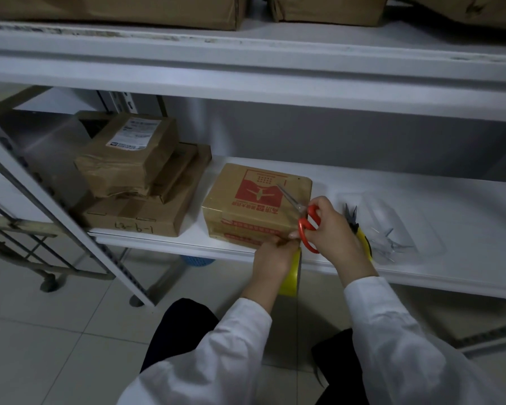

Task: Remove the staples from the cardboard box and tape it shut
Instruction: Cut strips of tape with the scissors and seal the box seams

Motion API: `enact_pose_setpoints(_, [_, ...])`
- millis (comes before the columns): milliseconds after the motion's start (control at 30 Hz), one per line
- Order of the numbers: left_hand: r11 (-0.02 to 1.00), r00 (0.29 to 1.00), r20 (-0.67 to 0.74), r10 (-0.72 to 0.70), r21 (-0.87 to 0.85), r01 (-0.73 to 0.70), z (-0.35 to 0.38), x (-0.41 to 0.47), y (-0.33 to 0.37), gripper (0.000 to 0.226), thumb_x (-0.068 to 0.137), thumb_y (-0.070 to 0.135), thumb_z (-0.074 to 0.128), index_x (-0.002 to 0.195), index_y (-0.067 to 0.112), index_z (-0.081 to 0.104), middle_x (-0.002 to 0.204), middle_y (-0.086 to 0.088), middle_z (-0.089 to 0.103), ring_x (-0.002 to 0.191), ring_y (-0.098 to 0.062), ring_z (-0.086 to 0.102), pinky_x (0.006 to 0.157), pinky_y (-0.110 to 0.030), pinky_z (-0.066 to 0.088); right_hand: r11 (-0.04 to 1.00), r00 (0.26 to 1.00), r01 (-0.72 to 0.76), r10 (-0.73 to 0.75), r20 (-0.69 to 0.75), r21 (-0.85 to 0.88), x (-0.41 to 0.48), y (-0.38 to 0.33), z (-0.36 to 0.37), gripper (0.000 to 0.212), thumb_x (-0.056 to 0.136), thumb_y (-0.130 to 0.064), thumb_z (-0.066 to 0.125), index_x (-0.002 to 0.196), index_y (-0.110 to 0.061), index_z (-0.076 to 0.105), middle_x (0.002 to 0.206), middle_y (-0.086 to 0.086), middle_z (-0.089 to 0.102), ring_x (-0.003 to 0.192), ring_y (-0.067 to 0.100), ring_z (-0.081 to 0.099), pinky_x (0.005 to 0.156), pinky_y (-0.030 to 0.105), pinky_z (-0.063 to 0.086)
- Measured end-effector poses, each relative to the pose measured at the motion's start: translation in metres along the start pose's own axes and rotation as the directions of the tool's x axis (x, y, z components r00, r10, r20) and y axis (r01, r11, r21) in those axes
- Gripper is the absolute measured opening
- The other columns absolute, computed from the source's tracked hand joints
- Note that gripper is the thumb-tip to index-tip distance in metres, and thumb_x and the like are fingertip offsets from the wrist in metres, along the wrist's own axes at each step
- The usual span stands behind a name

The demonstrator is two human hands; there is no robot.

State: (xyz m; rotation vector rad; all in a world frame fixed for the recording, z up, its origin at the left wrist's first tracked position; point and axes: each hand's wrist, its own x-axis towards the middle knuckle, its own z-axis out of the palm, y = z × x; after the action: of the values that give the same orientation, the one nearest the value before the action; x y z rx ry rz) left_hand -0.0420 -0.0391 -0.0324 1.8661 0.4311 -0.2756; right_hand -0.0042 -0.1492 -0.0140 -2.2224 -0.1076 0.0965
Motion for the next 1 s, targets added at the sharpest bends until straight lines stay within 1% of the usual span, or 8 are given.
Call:
enact_pose_setpoints(133, [0.999, 1.000, 0.026, -0.010, -0.038, 0.011, 0.002, -0.007, -0.008, 0.028, 0.091, 0.043, 0.051, 0.112, 0.024, 0.053, 0.130, -0.003, 0.053, 0.121, -0.026, 0.048, 0.099, -0.034, 0.036, 1.000, 0.998, 0.005, -0.005, -0.056, 0.000, -0.001, 0.003, 0.003, 0.052, 0.074, -0.023, 0.079, 0.110, -0.017, 0.042, 0.100, -0.006, 0.054, 0.094, 0.011, 0.053, 0.060, 0.014, 0.038])
enact_pose_setpoints(233, [0.990, 0.998, 0.049, -0.029, -0.138, 0.035, 0.001, -0.011, -0.014, 0.040, 0.086, 0.041, 0.059, 0.123, 0.026, 0.051, 0.133, -0.001, 0.051, 0.119, -0.022, 0.047, 0.096, -0.032, 0.036, 1.000, 0.999, -0.008, 0.008, -0.050, -0.006, 0.000, 0.003, 0.003, 0.051, 0.074, -0.023, 0.079, 0.109, -0.020, 0.042, 0.099, -0.008, 0.053, 0.092, 0.010, 0.052, 0.062, 0.015, 0.038])
enact_pose_setpoints(333, [0.998, 0.999, 0.025, -0.038, -0.054, 0.039, -0.004, -0.006, -0.009, 0.042, 0.087, 0.044, 0.058, 0.124, 0.025, 0.054, 0.134, -0.002, 0.051, 0.124, -0.025, 0.045, 0.102, -0.035, 0.034, 1.000, 0.999, -0.008, 0.008, -0.042, 0.005, 0.002, 0.005, 0.004, 0.050, 0.074, -0.024, 0.080, 0.105, -0.022, 0.041, 0.100, -0.008, 0.056, 0.094, 0.010, 0.054, 0.065, 0.016, 0.040])
enact_pose_setpoints(433, [0.998, 0.998, 0.048, -0.033, 0.061, 0.030, -0.003, -0.007, -0.010, 0.039, 0.088, 0.044, 0.056, 0.122, 0.025, 0.056, 0.131, -0.004, 0.056, 0.123, -0.026, 0.048, 0.099, -0.032, 0.034, 1.000, 0.999, -0.020, 0.020, -0.036, -0.004, 0.002, 0.008, 0.006, 0.048, 0.075, -0.022, 0.078, 0.105, -0.023, 0.041, 0.102, -0.007, 0.057, 0.096, 0.010, 0.055, 0.069, 0.017, 0.044])
enact_pose_setpoints(500, [0.999, 0.997, 0.072, -0.033, 0.046, 0.030, -0.001, -0.011, -0.014, 0.037, 0.090, 0.041, 0.054, 0.123, 0.025, 0.055, 0.130, -0.003, 0.056, 0.122, -0.024, 0.048, 0.102, -0.033, 0.034, 0.999, 0.999, -0.033, 0.032, -0.028, -0.040, 0.001, 0.012, 0.009, 0.045, 0.078, -0.024, 0.076, 0.106, -0.025, 0.040, 0.103, -0.006, 0.059, 0.097, 0.014, 0.058, 0.075, 0.024, 0.049])
enact_pose_setpoints(667, [1.000, 0.997, -0.075, 0.010, -0.026, -0.012, -0.003, -0.011, -0.019, 0.033, 0.098, 0.035, 0.040, 0.118, 0.015, 0.058, 0.122, -0.005, 0.058, 0.115, -0.025, 0.051, 0.091, -0.027, 0.033, 0.994, 1.000, -0.010, 0.011, 0.003, -0.107, 0.001, 0.001, -0.001, 0.044, 0.084, -0.022, 0.069, 0.115, -0.020, 0.038, 0.105, -0.001, 0.056, 0.091, 0.016, 0.055, 0.072, 0.025, 0.044])
enact_pose_setpoints(800, [0.999, 0.991, -0.129, 0.042, 0.001, -0.042, -0.004, -0.003, -0.022, 0.024, 0.096, 0.030, 0.047, 0.102, 0.014, 0.064, 0.110, -0.009, 0.064, 0.105, -0.027, 0.056, 0.084, -0.028, 0.037, 0.996, 0.999, -0.020, 0.018, -0.028, -0.082, 0.001, -0.013, -0.022, 0.065, 0.065, -0.032, 0.085, 0.107, -0.019, 0.037, 0.095, 0.003, 0.061, 0.083, 0.018, 0.058, 0.072, 0.028, 0.046])
enact_pose_setpoints(1000, [0.997, 0.985, -0.162, 0.064, -0.032, -0.070, -0.001, -0.002, -0.019, 0.017, 0.093, 0.033, 0.052, 0.086, 0.018, 0.057, 0.095, -0.002, 0.060, 0.088, -0.017, 0.049, 0.078, -0.024, 0.033, 0.994, 0.998, -0.054, 0.050, -0.043, -0.095, -0.021, -0.020, -0.044, 0.052, 0.054, -0.042, 0.087, 0.094, -0.023, 0.057, 0.088, -0.001, 0.064, 0.081, 0.021, 0.064, 0.080, 0.028, 0.052])
